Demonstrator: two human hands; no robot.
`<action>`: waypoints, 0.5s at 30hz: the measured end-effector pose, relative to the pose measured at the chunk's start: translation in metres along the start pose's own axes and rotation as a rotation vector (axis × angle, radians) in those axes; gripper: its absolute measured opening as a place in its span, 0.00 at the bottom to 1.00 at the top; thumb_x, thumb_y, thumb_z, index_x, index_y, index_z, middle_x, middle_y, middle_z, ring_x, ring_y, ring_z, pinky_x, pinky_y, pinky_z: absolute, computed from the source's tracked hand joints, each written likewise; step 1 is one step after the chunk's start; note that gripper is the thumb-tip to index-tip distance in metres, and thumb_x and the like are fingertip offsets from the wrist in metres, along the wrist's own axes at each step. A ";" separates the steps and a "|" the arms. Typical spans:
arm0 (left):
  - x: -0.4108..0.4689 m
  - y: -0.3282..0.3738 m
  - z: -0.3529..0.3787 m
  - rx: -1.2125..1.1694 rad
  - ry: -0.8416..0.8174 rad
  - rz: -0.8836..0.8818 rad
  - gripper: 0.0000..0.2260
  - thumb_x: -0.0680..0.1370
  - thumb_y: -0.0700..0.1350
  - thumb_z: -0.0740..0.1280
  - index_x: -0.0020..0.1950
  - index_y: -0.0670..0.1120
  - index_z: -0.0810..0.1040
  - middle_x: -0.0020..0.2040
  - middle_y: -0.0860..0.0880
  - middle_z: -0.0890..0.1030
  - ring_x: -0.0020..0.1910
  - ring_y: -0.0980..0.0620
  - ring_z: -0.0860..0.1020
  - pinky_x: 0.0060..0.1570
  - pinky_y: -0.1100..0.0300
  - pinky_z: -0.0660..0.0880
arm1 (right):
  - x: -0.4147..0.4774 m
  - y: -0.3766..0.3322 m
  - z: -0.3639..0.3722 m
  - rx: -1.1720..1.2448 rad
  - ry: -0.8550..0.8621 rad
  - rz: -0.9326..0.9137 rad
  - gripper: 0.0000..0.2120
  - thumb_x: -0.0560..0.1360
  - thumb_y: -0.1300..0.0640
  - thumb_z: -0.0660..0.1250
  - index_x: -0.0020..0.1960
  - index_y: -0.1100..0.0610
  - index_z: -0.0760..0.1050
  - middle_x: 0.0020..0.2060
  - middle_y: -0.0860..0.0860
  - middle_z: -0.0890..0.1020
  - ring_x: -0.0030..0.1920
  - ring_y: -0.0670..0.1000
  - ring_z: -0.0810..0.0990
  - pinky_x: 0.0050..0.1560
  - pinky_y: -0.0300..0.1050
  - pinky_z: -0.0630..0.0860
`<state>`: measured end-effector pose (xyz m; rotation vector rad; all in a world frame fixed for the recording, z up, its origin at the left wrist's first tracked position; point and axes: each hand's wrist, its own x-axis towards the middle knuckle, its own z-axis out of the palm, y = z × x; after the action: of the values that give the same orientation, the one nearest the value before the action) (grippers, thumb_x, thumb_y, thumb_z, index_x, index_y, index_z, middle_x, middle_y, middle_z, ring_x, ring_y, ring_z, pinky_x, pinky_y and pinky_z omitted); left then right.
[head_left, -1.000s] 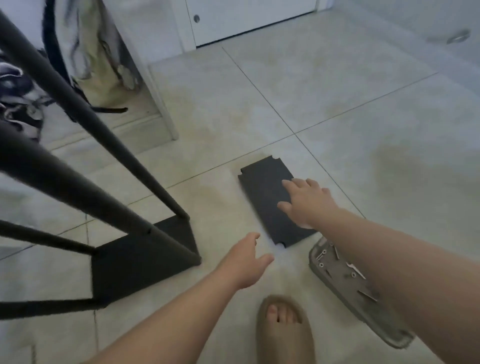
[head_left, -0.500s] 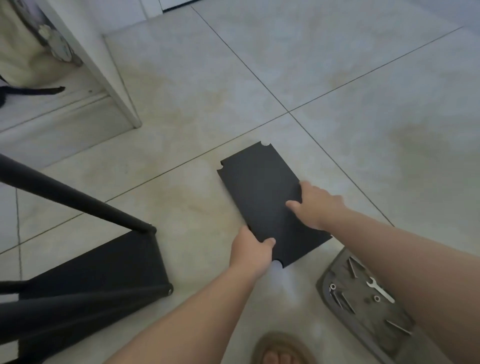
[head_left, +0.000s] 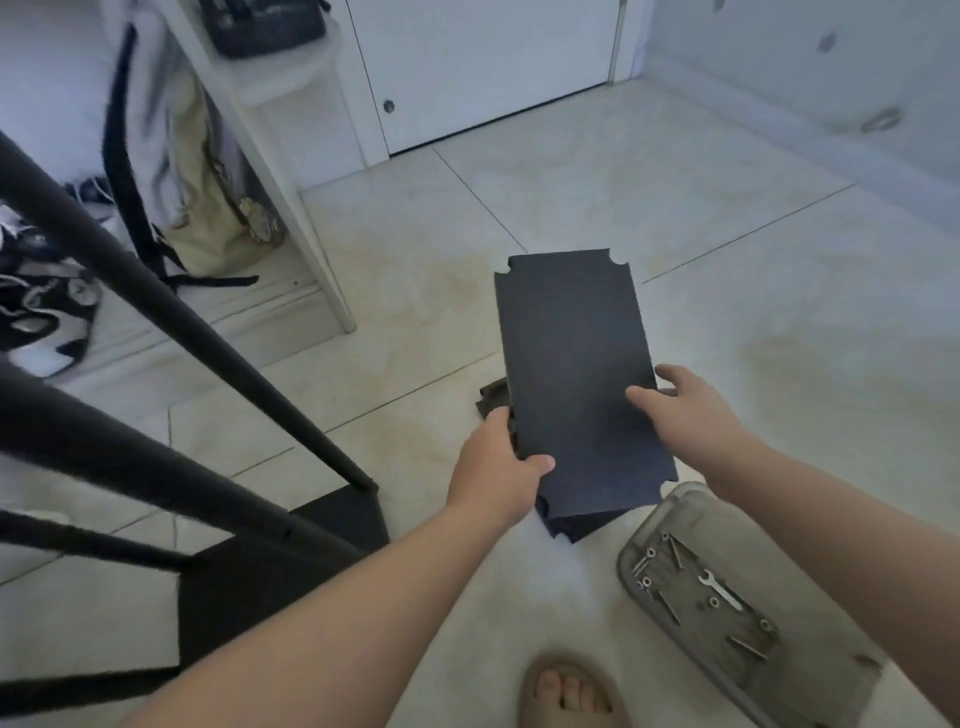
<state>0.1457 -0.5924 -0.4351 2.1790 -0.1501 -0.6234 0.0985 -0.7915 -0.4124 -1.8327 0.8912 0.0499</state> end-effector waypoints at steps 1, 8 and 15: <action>-0.012 0.016 -0.010 0.016 -0.005 0.040 0.19 0.74 0.46 0.73 0.63 0.53 0.73 0.54 0.55 0.80 0.53 0.50 0.79 0.48 0.56 0.76 | -0.015 -0.009 -0.012 0.055 0.018 0.003 0.25 0.81 0.52 0.66 0.77 0.54 0.66 0.60 0.51 0.79 0.59 0.56 0.78 0.60 0.53 0.74; -0.110 0.121 -0.071 0.093 0.025 0.305 0.24 0.73 0.45 0.73 0.68 0.53 0.73 0.46 0.57 0.78 0.48 0.48 0.80 0.50 0.53 0.78 | -0.129 -0.082 -0.112 0.294 0.026 -0.009 0.08 0.82 0.56 0.65 0.58 0.56 0.80 0.56 0.54 0.83 0.56 0.57 0.81 0.43 0.47 0.77; -0.234 0.186 -0.144 -0.012 0.097 0.445 0.23 0.73 0.42 0.73 0.66 0.55 0.76 0.47 0.57 0.79 0.44 0.47 0.82 0.49 0.49 0.81 | -0.259 -0.164 -0.175 0.341 0.014 -0.230 0.07 0.83 0.54 0.65 0.50 0.55 0.79 0.49 0.52 0.83 0.46 0.54 0.82 0.45 0.48 0.77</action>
<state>0.0311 -0.5361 -0.1287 2.0641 -0.5588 -0.2638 -0.0542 -0.7647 -0.0955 -1.6029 0.6478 -0.2456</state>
